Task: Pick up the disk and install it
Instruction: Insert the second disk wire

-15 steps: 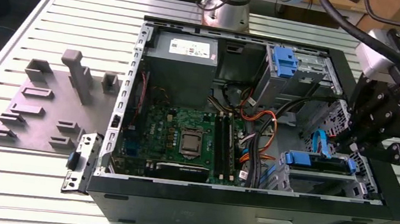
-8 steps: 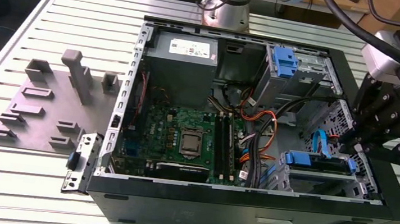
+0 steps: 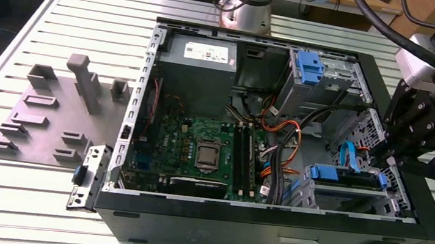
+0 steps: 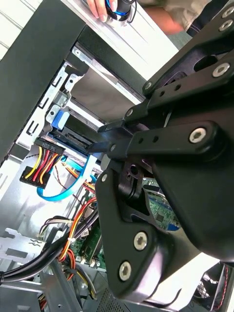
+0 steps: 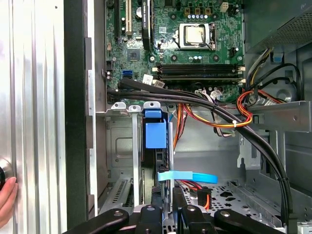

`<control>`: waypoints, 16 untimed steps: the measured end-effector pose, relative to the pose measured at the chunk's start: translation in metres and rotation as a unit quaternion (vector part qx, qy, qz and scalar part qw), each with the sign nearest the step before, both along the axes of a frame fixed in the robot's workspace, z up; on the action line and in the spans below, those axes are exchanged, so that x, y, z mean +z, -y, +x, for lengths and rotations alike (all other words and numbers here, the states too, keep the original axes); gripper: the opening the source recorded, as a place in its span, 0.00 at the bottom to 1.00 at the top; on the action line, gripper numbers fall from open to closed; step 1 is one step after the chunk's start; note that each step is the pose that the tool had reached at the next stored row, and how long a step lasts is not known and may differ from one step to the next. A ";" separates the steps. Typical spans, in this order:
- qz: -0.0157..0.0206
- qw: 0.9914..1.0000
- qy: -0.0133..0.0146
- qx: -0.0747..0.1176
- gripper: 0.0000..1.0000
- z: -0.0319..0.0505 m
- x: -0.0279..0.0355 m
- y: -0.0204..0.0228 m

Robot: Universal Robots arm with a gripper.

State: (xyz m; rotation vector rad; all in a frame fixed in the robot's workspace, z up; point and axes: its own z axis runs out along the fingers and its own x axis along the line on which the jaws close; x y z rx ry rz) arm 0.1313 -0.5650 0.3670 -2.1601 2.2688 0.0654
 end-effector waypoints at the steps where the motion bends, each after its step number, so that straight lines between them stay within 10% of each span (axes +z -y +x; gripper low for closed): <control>1: 0.000 1.000 0.000 0.000 0.24 0.0000 0.0000 0.0000; 16: 0.000 1.000 0.000 0.000 0.37 0.0019 -0.0003 0.0000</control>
